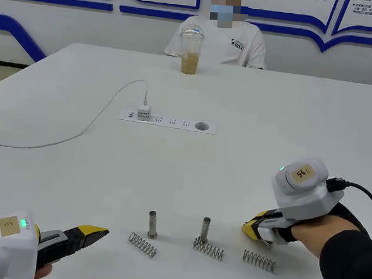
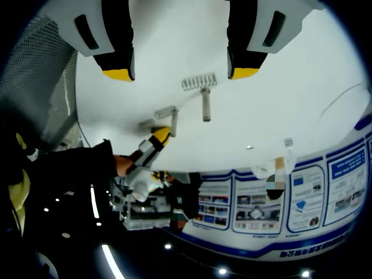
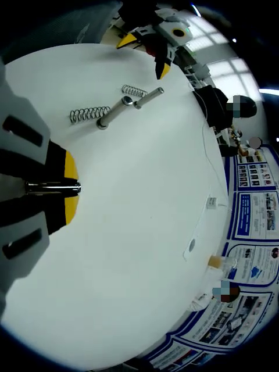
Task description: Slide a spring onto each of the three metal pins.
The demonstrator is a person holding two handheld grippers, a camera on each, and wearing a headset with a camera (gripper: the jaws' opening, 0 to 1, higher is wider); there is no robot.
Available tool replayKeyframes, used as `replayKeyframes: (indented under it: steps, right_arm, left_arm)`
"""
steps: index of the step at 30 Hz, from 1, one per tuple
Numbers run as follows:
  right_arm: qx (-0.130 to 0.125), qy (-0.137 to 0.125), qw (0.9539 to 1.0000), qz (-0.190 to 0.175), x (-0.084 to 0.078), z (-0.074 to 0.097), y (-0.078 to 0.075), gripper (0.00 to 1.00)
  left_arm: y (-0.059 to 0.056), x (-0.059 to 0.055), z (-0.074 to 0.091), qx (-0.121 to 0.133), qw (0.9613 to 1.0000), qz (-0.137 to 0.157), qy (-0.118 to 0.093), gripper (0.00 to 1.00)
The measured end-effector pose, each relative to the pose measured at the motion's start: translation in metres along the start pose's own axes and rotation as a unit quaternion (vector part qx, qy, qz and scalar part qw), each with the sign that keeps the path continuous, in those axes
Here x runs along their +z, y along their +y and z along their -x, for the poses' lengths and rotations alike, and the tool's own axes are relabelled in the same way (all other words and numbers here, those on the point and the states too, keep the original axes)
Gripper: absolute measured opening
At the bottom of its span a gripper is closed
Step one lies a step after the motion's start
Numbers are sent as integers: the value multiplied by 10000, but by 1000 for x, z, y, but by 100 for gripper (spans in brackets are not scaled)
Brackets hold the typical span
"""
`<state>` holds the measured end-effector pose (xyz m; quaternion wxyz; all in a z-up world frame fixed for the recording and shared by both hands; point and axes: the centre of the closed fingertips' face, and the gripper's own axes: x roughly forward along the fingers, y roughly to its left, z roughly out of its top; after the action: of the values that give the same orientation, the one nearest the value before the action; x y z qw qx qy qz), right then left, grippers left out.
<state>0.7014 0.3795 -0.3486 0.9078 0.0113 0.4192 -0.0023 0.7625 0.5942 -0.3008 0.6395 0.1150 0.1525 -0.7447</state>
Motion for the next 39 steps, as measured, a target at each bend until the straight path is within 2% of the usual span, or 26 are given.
replayKeyframes:
  steps: [14, 19, 28, 39]
  right_arm:
    - [36, -574, 9983, -104, 20, 39, 10, 9]
    - [14, -595, 9981, -154, 16, 43, 11, 9]
    - [-66, -689, 9976, -37, 11, 54, 16, 9]
    - [-127, -688, 9975, -17, 3, 62, 18, 9]
  left_arm:
    - [-1, 6, -1, -21, 10000, -55, -38, 65]
    - [-1, 8, 0, -34, 9999, -78, -57, 65]
    - [1, 11, 3, -6, 9999, -95, -78, 65]
    - [-4, 15, 2, -63, 9998, -150, -95, 65]
